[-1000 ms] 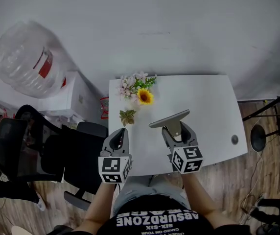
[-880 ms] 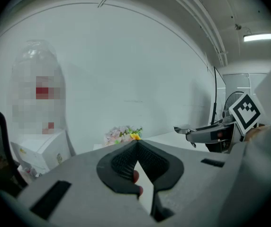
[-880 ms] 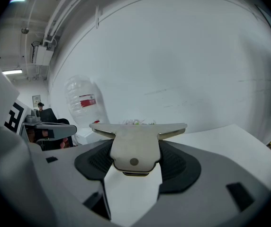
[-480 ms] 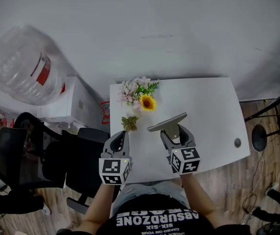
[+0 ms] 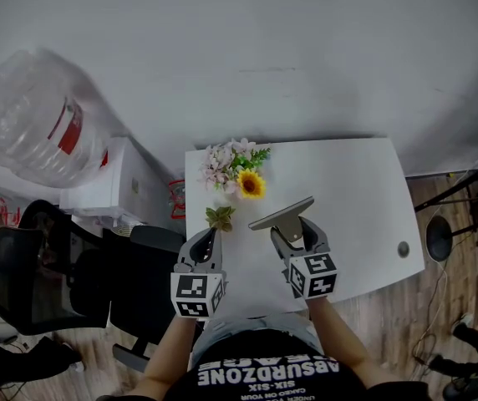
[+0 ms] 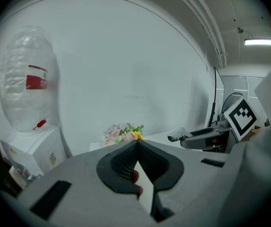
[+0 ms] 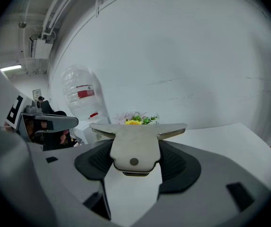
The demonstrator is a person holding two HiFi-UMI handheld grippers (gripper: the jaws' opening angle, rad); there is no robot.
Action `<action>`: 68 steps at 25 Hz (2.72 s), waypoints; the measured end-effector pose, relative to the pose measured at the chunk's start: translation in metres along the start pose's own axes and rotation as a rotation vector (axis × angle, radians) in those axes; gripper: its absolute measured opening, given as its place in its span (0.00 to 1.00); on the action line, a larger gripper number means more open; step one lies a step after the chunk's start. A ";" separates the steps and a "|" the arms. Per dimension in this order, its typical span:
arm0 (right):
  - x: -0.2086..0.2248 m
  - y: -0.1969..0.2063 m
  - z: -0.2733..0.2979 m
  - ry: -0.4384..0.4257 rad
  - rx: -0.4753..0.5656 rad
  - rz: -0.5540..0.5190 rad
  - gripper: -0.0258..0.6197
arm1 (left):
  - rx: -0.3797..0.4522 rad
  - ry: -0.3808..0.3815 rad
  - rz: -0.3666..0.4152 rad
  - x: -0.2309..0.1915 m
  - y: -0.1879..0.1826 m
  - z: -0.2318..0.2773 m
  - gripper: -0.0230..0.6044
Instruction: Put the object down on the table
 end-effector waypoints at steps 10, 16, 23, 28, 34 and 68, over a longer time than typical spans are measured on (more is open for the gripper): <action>-0.002 0.008 0.019 -0.014 -0.041 -0.016 0.48 | -0.020 -0.012 -0.009 -0.009 0.006 0.004 0.04; 0.002 0.012 0.023 -0.013 -0.062 -0.024 0.48 | -0.031 -0.009 -0.010 -0.009 0.007 0.008 0.04; 0.007 0.019 0.029 -0.005 -0.082 -0.024 0.48 | -0.036 -0.012 -0.012 -0.010 0.009 0.010 0.04; 0.008 0.025 0.032 -0.008 -0.095 -0.023 0.48 | -0.040 -0.018 -0.015 -0.012 0.012 0.010 0.04; 0.009 0.030 0.035 -0.012 -0.114 -0.023 0.48 | -0.043 -0.020 -0.016 -0.012 0.014 0.011 0.04; 0.020 0.079 0.059 -0.013 -0.240 -0.050 0.48 | -0.067 -0.008 -0.014 -0.009 0.021 0.014 0.04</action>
Point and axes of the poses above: the fingertips, and each gripper's own axes: z forward along the fingers, x to its right, y out of its underside, the point moved 2 cm from there along -z, backward along the fingers, and after that the axes turned 5 degrees about z, right-handed, at the moved point
